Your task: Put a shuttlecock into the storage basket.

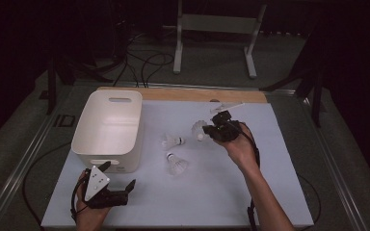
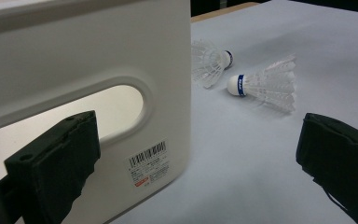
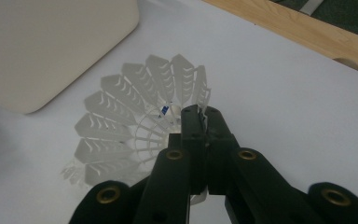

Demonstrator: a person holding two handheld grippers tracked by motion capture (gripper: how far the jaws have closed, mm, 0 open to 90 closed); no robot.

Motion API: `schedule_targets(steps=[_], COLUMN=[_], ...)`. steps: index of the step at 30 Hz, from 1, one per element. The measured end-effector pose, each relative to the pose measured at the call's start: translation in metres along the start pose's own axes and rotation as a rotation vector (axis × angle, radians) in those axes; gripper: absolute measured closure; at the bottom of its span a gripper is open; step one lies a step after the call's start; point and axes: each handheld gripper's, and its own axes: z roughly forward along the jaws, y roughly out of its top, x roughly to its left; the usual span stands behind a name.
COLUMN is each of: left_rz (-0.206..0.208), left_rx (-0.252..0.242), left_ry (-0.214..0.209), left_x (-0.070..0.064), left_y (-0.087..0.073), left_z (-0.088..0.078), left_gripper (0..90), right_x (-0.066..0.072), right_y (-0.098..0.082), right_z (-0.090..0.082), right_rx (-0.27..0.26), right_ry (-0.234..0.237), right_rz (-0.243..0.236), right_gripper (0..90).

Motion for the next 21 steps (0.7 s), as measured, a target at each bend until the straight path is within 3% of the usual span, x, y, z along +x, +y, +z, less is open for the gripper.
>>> schedule_targets(steps=[21], left_rz=[0.001], left_rx=[-0.002], left_ry=[-0.001], left_x=[0.0], left_y=[0.0], left_z=[0.0], left_gripper=[0.2], right_x=[0.008], right_y=[0.014], right_z=[0.009], right_rx=[-0.015], right_ry=[0.035], right_rz=[-0.015], right_gripper=[89.3])
